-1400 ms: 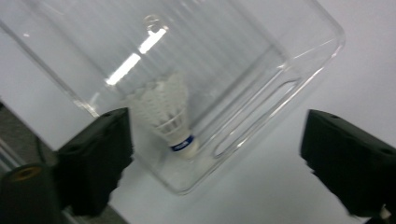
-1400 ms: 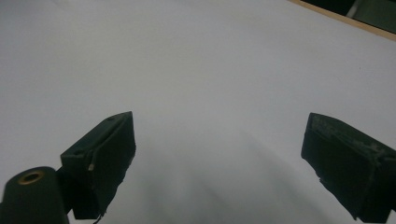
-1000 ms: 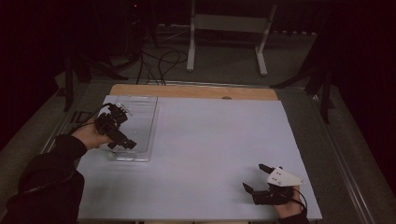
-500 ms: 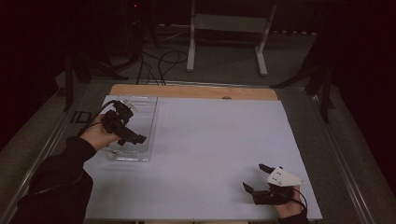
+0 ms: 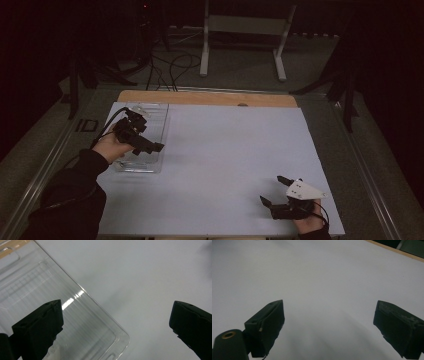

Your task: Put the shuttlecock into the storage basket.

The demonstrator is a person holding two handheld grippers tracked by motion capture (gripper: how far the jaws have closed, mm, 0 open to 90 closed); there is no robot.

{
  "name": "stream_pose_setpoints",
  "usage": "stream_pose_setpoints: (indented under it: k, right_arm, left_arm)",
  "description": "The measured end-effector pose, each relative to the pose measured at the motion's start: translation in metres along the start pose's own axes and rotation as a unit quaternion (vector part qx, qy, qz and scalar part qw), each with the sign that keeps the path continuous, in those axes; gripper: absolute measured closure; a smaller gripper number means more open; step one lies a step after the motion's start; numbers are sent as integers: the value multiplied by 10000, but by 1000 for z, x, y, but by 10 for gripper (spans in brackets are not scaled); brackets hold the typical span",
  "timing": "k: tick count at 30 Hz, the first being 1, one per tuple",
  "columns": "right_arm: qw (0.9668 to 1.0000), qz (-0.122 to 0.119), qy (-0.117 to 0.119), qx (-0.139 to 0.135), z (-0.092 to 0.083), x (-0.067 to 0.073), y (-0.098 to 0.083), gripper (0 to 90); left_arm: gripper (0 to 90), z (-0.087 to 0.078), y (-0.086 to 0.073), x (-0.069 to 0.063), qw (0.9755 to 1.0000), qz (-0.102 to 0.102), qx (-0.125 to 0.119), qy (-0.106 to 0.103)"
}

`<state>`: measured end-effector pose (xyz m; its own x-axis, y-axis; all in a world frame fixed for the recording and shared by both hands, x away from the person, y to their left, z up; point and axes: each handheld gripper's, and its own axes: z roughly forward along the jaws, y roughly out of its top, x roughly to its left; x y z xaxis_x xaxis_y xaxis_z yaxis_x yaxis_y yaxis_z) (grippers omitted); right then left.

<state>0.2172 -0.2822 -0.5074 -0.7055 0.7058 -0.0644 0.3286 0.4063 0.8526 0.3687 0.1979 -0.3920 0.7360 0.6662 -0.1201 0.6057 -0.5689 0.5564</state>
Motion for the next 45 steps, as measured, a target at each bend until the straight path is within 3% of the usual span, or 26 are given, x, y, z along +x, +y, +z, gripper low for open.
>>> stream_pose_setpoints:
  k: [8, 14, 20, 21, 30, 33, 45]
  right_arm:
    - [10000, -8, 3, 0, 0, 0, 0, 100]
    - [10000, -14, 4, 5, 0, 0, 0, 99]
    - [10000, -28, 13, 8, 0, 0, 0, 100]
    - [10000, -25, 15, 8, 0, 0, 0, 100]
    - [10000, -29, 28, 7, 0, 0, 0, 100]
    - [10000, -25, 31, 7, 1, 0, 0, 99]
    - [10000, -29, 39, 6, 0, 0, 0, 100]
  left_arm:
    - [0, 8, 2, -8, 9999, 102, -129, -46]
    - [0, 14, 2, -13, 9997, 167, -137, 129]
    - [0, 17, 2, -17, 9989, 248, -374, 154]
    - [0, 19, 2, -18, 9982, 268, -527, 122]
    - [0, 26, 2, -29, 9945, 548, -891, -31]
    - [0, 30, 1, -35, 9928, 730, -950, -39]
    - [0, 42, 1, -58, 9876, 1062, -1103, -335]
